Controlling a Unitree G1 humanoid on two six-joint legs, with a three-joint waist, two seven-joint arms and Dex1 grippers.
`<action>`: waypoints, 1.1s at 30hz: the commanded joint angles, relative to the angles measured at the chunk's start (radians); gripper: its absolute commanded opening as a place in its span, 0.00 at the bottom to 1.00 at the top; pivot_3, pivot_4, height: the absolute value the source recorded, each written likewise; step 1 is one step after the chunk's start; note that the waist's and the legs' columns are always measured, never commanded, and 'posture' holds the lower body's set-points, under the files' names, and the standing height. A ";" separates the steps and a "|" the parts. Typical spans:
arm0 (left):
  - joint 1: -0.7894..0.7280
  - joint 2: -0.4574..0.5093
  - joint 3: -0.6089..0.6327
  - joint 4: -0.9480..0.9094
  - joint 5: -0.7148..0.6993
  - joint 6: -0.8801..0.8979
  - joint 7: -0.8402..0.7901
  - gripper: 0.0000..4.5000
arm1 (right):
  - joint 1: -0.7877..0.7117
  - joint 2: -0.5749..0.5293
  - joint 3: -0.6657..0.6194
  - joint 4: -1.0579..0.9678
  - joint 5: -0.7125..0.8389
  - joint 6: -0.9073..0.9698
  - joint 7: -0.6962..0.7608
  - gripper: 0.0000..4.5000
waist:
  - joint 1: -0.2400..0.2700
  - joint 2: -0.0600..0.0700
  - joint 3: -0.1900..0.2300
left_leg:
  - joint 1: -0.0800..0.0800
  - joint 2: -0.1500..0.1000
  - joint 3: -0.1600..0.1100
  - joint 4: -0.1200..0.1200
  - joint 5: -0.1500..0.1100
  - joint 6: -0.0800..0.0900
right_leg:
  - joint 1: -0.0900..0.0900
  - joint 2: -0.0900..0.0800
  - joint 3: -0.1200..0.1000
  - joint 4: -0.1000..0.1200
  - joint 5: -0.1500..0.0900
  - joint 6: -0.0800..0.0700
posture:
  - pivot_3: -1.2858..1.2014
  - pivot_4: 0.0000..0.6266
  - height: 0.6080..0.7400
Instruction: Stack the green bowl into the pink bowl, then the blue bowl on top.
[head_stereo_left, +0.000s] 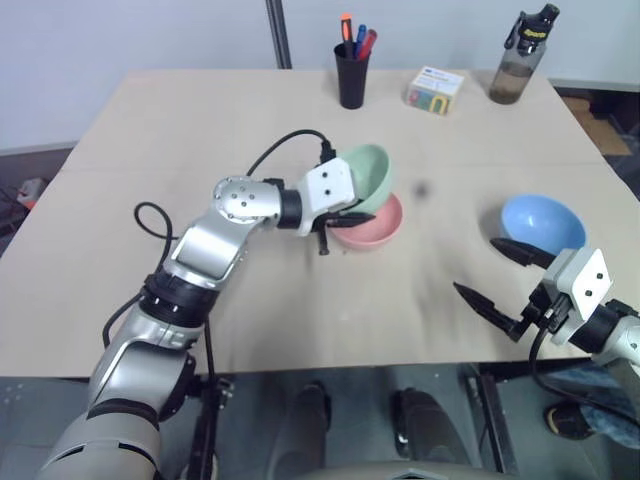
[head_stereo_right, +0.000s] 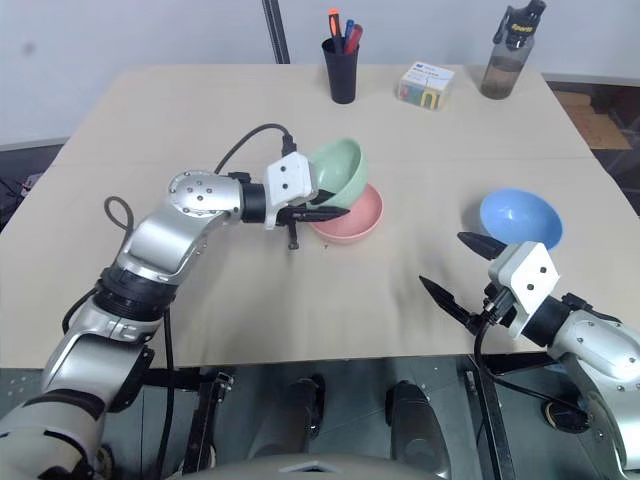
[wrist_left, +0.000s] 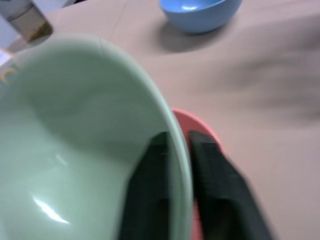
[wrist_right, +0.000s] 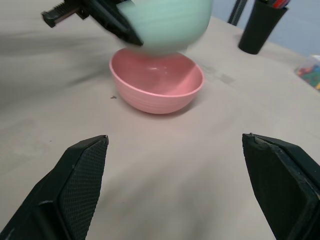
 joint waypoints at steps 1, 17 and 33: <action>-0.027 -0.034 0.031 0.016 -0.003 -0.038 -0.012 0.49 | 0.001 -0.022 -0.013 -0.041 -0.034 -0.007 -0.041 1.00 | 0.001 0.000 0.000 | 0.000 0.000 0.000 0.001 0.000 0.000 | 0.000 0.000 0.000 0.000 0.000 0.000 | 0.52 0.24 1.00; 0.483 0.137 0.538 -0.466 -0.481 0.245 0.006 1.00 | -0.540 -0.139 0.258 0.608 -0.299 0.228 -0.144 0.94 | -0.008 0.001 0.000 | 0.001 0.000 0.001 0.002 0.000 0.000 | 0.000 -0.001 0.001 0.001 0.000 -0.001 | 0.52 0.24 1.00; 0.599 0.130 0.591 -0.597 -0.546 0.275 0.174 1.00 | -0.658 -0.151 0.294 0.627 -0.274 0.199 -0.036 0.01 | -0.005 0.001 0.001 | 0.001 0.000 0.001 0.002 0.000 0.000 | 0.000 -0.001 0.001 0.001 0.000 -0.001 | 0.52 0.24 1.00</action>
